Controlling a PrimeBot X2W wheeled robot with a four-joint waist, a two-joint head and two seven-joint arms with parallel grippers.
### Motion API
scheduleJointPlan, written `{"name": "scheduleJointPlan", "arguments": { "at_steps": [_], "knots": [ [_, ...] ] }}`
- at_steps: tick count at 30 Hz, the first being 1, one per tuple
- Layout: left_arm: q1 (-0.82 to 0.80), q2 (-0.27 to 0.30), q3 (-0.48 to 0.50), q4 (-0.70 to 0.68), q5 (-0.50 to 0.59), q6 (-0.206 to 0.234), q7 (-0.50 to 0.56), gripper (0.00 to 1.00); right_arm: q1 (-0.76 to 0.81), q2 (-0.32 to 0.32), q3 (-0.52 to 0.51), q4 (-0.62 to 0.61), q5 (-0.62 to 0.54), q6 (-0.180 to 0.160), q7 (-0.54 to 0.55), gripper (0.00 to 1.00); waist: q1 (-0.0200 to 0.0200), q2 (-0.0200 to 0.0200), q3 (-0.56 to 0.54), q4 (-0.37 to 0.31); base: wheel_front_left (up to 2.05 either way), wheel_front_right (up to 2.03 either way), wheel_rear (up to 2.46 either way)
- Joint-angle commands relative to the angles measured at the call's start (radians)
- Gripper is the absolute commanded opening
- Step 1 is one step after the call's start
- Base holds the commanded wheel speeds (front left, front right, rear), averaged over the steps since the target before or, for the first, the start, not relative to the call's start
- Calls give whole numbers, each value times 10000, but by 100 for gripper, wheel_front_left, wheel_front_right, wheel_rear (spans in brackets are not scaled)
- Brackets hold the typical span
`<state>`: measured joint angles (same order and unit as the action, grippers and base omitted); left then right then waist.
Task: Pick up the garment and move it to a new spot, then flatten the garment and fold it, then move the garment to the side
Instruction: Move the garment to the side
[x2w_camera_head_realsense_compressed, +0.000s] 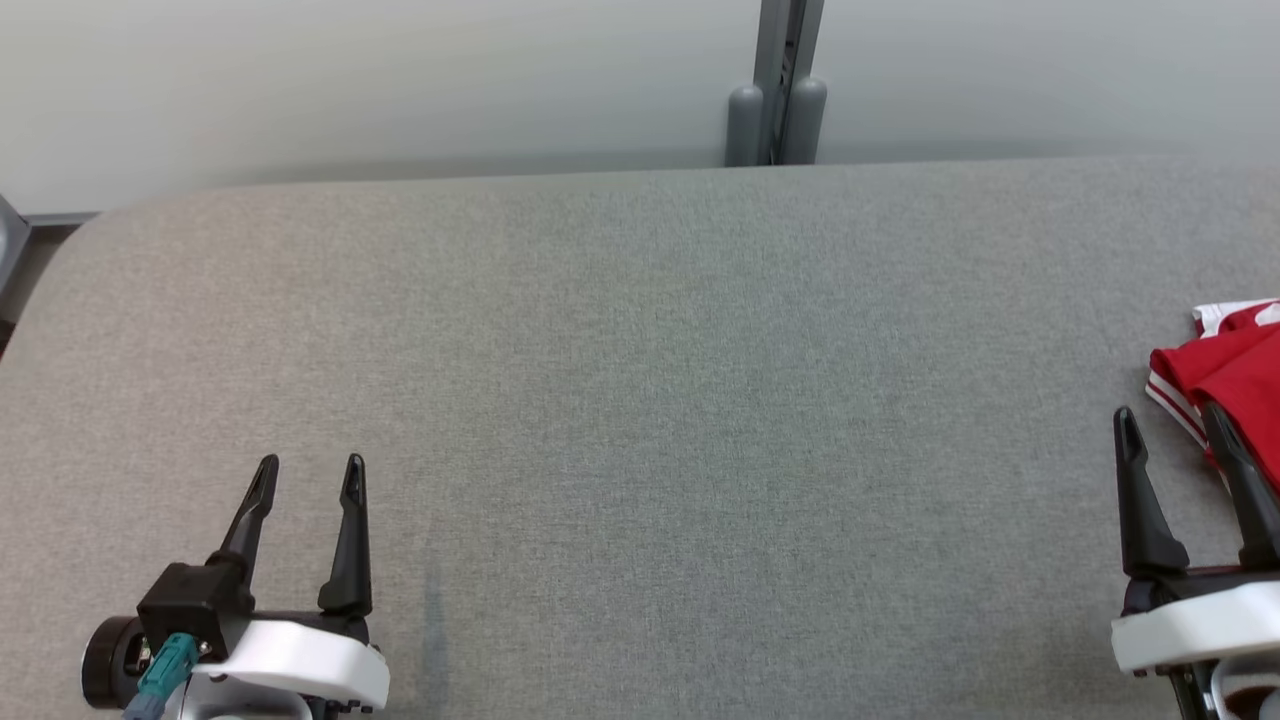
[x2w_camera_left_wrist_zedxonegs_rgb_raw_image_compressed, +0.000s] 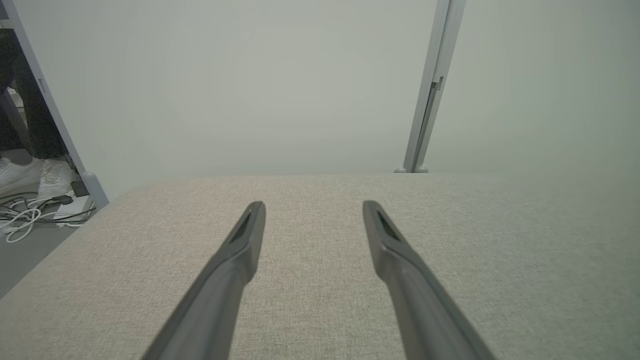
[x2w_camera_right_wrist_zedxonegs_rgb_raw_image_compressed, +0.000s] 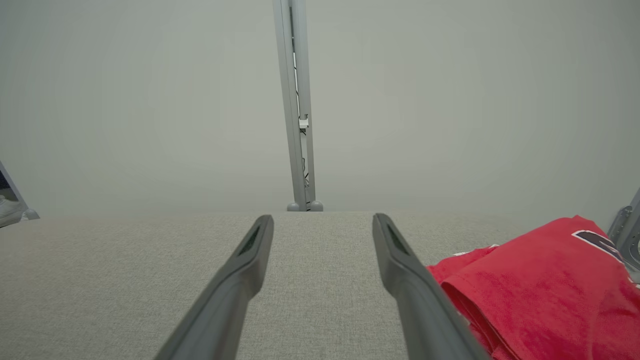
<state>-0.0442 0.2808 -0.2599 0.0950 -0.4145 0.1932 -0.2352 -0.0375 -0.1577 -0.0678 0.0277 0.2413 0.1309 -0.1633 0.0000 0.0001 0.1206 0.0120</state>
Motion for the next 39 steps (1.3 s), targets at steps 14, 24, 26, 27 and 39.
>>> {"name": "scheduleJointPlan", "arguments": {
  "at_steps": [14, 24, 26, 27, 39],
  "knots": [
    [918, 347, 50, 263, -329, -136, 127, 100, 1453, 187, -358, -774, -229, -2, 767, 100, 0, -1, -1237, 127, 0, 0, 0],
    [1051, 447, -56, 233, -358, -124, 250, 100, 1833, 331, -403, -1154, -235, -2, 1053, 100, 0, -1, -1418, 69, 0, 0, 0],
    [1020, 469, -73, 264, -355, -127, 272, 100, 1863, 349, -423, -1209, -238, 0, 1078, 100, 0, -1, -1437, 73, 0, 0, 0],
    [1012, 466, -86, 268, -346, -118, 278, 100, 1870, 355, -432, -1229, -242, 0, 1083, 100, 0, -1, -1444, 77, 0, 0, 0],
    [1007, 522, -154, 228, -351, 8, 308, 100, 1890, 392, -425, -1308, -262, -2, 1006, 100, 0, -1, -1439, 81, 0, 0, 0]
  ]
}}
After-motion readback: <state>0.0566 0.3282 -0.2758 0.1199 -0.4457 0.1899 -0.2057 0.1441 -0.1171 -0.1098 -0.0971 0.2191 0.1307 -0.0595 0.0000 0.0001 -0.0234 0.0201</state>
